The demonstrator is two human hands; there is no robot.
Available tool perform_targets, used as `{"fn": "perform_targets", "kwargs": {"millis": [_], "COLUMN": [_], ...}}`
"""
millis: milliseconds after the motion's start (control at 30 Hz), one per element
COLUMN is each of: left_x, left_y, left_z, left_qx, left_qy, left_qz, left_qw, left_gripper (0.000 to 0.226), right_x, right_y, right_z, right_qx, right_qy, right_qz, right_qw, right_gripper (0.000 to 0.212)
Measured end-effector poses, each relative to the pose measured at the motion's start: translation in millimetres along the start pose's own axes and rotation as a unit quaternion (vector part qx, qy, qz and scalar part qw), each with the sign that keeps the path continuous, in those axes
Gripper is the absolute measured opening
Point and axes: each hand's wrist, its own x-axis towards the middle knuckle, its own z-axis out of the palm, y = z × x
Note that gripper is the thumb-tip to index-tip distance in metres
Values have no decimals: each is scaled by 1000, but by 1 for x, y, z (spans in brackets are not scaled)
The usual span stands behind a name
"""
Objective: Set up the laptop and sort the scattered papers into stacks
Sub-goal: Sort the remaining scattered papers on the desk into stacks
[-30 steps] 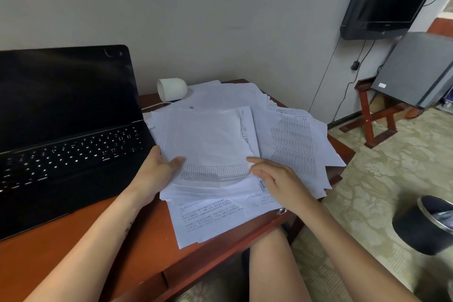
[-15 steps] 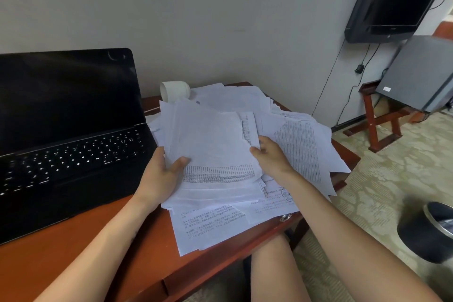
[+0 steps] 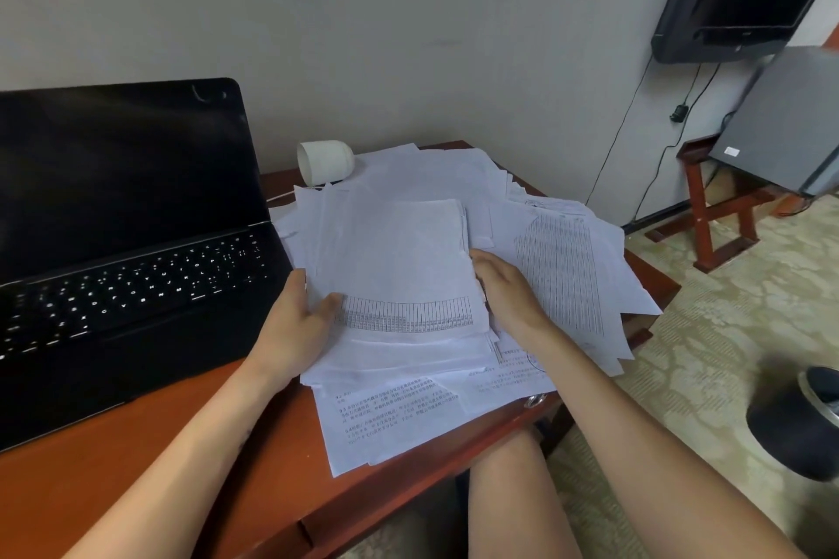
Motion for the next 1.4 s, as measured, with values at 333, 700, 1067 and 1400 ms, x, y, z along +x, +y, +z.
{"fn": "perform_targets", "kwargs": {"millis": [333, 700, 1067, 1400], "left_x": [-1, -4, -26, -60], "left_y": [5, 15, 12, -12], "left_z": [-1, -4, -23, -48], "left_qx": [-20, -54, -79, -42], "left_qy": [15, -38, 75, 191], "left_qz": [-18, -53, -46, -45], "left_qw": [1000, 996, 993, 980], "left_gripper": [31, 25, 28, 30], "right_x": [-4, 2, 15, 75], "right_y": [-3, 21, 28, 5], "right_z": [2, 3, -1, -22], "right_qx": [62, 18, 0, -225], "right_qy": [-13, -40, -12, -34], "right_qz": [-58, -86, -57, -184], "right_qw": [996, 995, 998, 956], "right_gripper": [42, 30, 24, 41]}}
